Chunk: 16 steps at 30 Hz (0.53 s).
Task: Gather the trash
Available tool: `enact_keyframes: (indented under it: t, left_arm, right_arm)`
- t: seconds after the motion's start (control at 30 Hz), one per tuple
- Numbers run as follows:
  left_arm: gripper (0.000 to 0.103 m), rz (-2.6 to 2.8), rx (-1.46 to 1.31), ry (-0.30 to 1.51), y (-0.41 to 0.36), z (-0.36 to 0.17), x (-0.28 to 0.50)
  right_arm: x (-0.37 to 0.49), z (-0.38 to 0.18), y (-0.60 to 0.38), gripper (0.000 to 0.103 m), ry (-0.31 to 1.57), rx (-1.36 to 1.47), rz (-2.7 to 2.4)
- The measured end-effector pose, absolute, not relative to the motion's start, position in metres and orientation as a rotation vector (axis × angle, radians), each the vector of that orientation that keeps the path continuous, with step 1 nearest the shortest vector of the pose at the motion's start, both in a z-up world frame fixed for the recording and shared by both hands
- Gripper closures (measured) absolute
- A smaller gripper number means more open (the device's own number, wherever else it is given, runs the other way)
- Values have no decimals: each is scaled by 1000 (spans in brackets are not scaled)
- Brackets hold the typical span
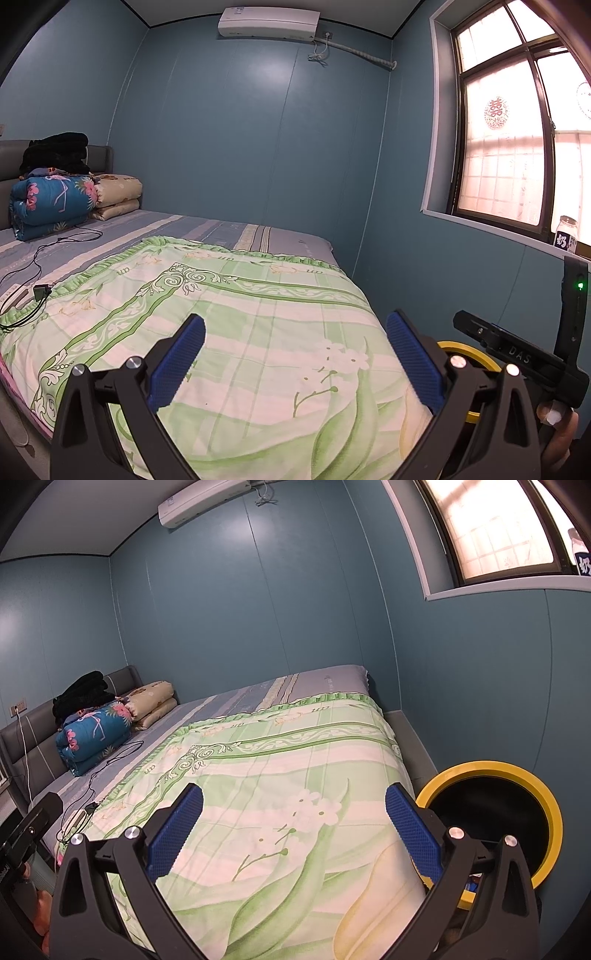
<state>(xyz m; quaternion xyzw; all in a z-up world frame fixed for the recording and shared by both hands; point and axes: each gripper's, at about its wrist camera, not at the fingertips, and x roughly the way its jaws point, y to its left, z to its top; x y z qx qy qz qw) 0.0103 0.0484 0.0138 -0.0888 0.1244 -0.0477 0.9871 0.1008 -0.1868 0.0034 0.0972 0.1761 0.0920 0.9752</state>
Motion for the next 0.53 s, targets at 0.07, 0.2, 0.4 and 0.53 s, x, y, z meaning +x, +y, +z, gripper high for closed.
enact_keyframes:
  t: [0.07, 0.2, 0.4, 0.53]
  left_arm:
    - [8, -101, -175, 246, 48, 13, 10]
    - [8, -99, -162, 237, 45, 14, 9]
    - [8, -109, -163, 243, 45, 16, 9]
    - [8, -110, -165, 246, 45, 15, 9]
  right_arm:
    - [101, 3, -187, 8, 358, 199, 186]
    - [101, 3, -186, 8, 360, 203, 186]
    - [102, 2, -187, 8, 361, 208, 186]
    - [102, 2, -187, 8, 361, 213, 182]
